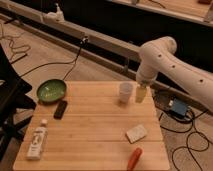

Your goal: Drag the ceramic bowl in a circle

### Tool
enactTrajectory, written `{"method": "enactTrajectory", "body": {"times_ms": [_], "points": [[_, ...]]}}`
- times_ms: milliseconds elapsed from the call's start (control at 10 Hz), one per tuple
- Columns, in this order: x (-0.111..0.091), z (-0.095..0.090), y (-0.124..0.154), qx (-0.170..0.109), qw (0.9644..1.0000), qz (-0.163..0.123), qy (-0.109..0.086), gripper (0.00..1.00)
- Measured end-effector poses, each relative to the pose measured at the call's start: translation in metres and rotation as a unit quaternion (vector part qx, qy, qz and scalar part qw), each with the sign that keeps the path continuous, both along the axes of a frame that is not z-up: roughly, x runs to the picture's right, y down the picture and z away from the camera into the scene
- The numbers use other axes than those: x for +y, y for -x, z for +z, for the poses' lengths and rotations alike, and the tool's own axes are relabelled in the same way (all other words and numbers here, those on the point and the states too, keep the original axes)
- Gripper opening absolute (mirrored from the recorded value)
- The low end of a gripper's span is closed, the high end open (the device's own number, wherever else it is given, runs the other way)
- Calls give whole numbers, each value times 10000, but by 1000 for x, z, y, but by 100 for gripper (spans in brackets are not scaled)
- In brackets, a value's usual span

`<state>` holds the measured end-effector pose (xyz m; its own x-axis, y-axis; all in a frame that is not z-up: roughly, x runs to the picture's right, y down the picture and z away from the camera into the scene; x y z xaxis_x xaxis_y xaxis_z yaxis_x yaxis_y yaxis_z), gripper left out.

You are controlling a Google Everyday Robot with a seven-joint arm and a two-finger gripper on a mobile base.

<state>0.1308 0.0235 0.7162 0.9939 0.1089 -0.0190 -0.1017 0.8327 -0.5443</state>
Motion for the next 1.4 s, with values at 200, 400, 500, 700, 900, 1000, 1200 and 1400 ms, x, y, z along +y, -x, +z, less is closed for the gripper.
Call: {"method": "enactTrajectory", "body": {"times_ms": [200,400,500,700,900,1000,1200,1400], "points": [[26,9,74,-500,9974,-499,140,80],[49,15,133,-877,9942,-534,313,80],[48,15,133,-878,9943,-531,301,80],[48,16,132,-865,9944,-537,299,80],[48,15,132,-863,9945,-508,309,80],[48,16,129,-823,9951,-443,322,80],[44,23,113,-491,9975,-257,429,80],[35,41,120,-514,9971,-99,546,80]]}}
